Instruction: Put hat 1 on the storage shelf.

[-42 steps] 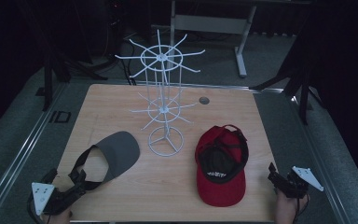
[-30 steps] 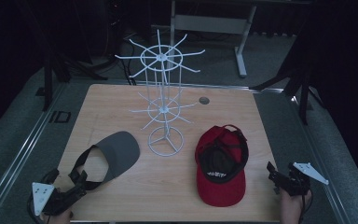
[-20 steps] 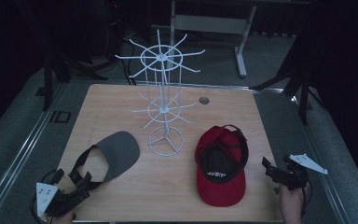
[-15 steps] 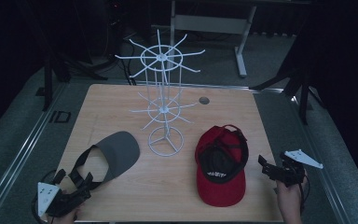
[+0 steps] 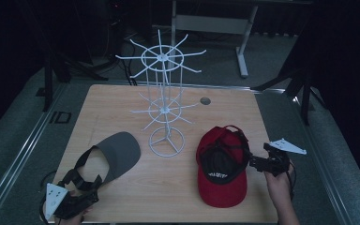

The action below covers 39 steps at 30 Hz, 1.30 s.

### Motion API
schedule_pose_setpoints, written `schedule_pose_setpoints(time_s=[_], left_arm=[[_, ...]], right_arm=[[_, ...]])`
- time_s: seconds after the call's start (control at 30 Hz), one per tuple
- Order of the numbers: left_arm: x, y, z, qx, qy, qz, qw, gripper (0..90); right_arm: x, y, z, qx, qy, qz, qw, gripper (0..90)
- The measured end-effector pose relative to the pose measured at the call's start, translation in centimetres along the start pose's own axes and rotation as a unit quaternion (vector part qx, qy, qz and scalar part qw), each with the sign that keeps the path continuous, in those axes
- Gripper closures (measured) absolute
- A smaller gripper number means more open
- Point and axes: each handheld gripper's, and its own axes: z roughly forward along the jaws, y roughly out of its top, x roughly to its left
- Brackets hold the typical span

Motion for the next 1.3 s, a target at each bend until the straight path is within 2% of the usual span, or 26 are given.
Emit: schedule_pose_setpoints(time_s=[0.1,0.13,0.2,0.33,0.43,0.53,0.67,0.77,0.8,0.87,0.93,1.03,1.1,1.13,1.2,1.23,1.3], left_arm=[[0.0,0.0,0.0,-0.001,-0.003,-0.002,1.0000,4.1],[0.0,0.0,0.0,0.000,-0.005,-0.004,1.0000,4.1],[0.0,0.0,0.1,0.000,-0.006,-0.004,1.0000,4.1],[-0.1,0.0,0.1,-0.001,-0.005,-0.003,1.0000,4.1],[-0.1,0.1,0.1,-0.001,-0.006,-0.003,1.0000,4.1],[-0.1,0.1,0.1,-0.001,-0.006,-0.003,1.0000,4.1],[-0.3,0.1,0.1,0.001,0.001,0.001,1.0000,4.1],[-0.3,0.1,0.0,0.001,0.002,0.002,1.0000,4.1],[-0.3,0.1,0.0,0.001,0.002,0.002,1.0000,4.1],[-0.3,0.1,0.1,0.006,0.001,0.001,1.0000,4.1],[-0.3,0.1,0.1,0.008,0.001,0.000,1.0000,4.1],[-0.3,0.0,0.2,0.008,0.000,-0.001,1.0000,4.1],[-0.3,0.1,0.2,0.008,-0.001,-0.001,1.0000,4.1],[-0.3,0.1,0.2,0.008,-0.001,-0.002,1.0000,4.1],[-0.3,0.1,0.1,0.008,-0.001,-0.002,1.0000,4.1],[-0.3,0.1,0.1,0.008,0.000,-0.002,1.0000,4.1],[-0.2,0.1,0.2,0.010,0.001,-0.003,0.9999,4.1]], right_arm=[[0.5,0.5,1.5,0.005,0.005,-0.009,0.9999,9.9],[0.5,0.5,1.5,0.005,0.005,-0.009,0.9999,9.9],[0.5,0.6,2.3,0.010,0.015,-0.018,0.9997,9.9],[0.6,0.9,4.2,0.029,0.011,-0.037,0.9988,9.9],[0.4,1.0,5.4,0.043,0.009,-0.040,0.9982,11.4],[0.5,0.7,6.2,0.055,0.018,-0.039,0.9976,13.4],[1.4,0.0,7.0,0.072,0.026,-0.051,0.9957,14.8],[2.0,-0.5,7.5,0.087,0.017,-0.071,0.9935,22.9],[2.3,-0.8,7.8,0.095,0.003,-0.083,0.9920,32.1],[2.4,-0.8,7.9,0.097,-0.002,-0.085,0.9916,35.6],[2.4,-0.9,8.1,0.101,-0.007,-0.087,0.9911,46.8],[2.5,-1.0,8.2,0.105,-0.007,-0.094,0.9900,50.4],[2.7,-1.1,8.4,0.110,-0.009,-0.106,0.9883,53.0],[2.9,-1.4,8.6,0.119,-0.009,-0.120,0.9856,57.3],[3.0,-1.5,8.7,0.121,-0.009,-0.124,0.9848,59.7],[3.0,-1.6,8.7,0.123,-0.006,-0.128,0.9840,62.7],[3.1,-1.8,8.8,0.127,-0.006,-0.137,0.9824,74.8]])
